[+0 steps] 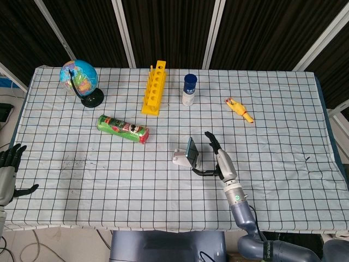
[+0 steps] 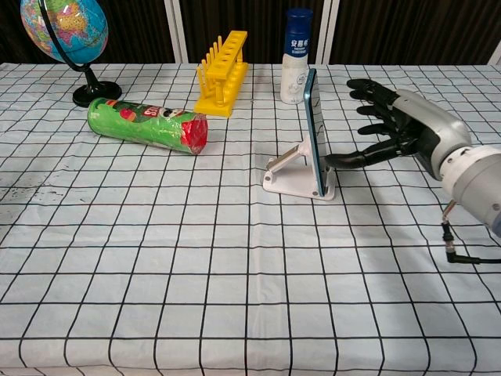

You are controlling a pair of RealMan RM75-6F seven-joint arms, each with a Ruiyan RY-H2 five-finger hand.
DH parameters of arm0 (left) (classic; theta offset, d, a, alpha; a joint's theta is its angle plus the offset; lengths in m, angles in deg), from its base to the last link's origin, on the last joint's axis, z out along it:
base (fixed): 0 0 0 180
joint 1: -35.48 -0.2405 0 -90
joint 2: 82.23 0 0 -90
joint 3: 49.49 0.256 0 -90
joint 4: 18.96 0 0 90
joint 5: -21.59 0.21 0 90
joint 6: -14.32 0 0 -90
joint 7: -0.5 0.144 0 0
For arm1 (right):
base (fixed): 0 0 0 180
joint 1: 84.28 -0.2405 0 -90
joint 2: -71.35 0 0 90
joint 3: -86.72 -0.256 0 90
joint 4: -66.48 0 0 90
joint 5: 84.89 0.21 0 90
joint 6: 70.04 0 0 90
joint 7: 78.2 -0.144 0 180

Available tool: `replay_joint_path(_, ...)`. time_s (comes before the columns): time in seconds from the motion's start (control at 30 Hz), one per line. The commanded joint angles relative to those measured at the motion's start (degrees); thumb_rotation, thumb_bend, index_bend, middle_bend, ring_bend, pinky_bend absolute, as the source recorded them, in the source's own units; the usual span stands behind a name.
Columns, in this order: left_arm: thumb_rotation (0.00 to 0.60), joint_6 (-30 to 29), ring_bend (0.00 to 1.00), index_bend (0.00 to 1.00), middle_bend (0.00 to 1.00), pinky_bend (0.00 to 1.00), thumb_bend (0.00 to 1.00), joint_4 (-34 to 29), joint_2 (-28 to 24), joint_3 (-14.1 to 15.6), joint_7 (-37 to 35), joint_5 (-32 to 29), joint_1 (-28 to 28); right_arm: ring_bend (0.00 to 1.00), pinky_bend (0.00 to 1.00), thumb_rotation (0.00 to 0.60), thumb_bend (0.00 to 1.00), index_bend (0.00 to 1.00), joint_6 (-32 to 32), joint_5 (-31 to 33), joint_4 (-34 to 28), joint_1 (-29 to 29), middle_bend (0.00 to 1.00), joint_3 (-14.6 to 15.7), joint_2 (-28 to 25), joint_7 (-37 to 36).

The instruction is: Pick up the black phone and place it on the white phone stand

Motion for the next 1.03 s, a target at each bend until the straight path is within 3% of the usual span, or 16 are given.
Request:
replay_joint_path(0.03,0.6,-0.3,0.0,0.0,0.0,0.0,0.0,0.1,0.0,0.1,0.1,0.2,-0.1,0.0,0.14,0.6,0.0,0.0,-0.8,-1.6,-2.2,1.9,0.0,1.8,-4.8,1.7)
replay_joint_path(0.3,0.6,-1.2,0.0,0.0,0.0,0.0,0.0,0.6,0.4,0.4,1.1,1.0,-0.4,0.0,0.14,0.6,0.01,0.0,-1.5,-3.0,-10.6,8.1,0.0,5.9,-21.9,0.5)
replay_joint_path(0.5,0.6,-2.3,0.0,0.0,0.0,0.0,0.0,1.0,0.9,0.4,2.1,1.2,-0.9,0.0,0.14,0.6,0.03,0.0,-5.5,-4.9,-11.7,12.2,0.0,8.9,-30.2,5.6)
replay_joint_path(0.77,0.6,-2.6,0.0,0.0,0.0,0.0,0.0,1.1,1.2,0.4,3.8,0.6,-1.1,0.0,0.14,0.6,0.03,0.0,-12.7,-6.9,-9.1,16.4,0.0,11.5,-32.7,19.3)
replay_joint_path(1.03,0.6,-2.7,0.0,0.0,0.0,0.0,0.0,0.8,0.9,0.7,3.8,1.6,-1.1,0.0,0.14,0.6,0.03,0.0,-17.1,-6.2,-9.1,18.9,0.0,11.2,-31.7,23.8)
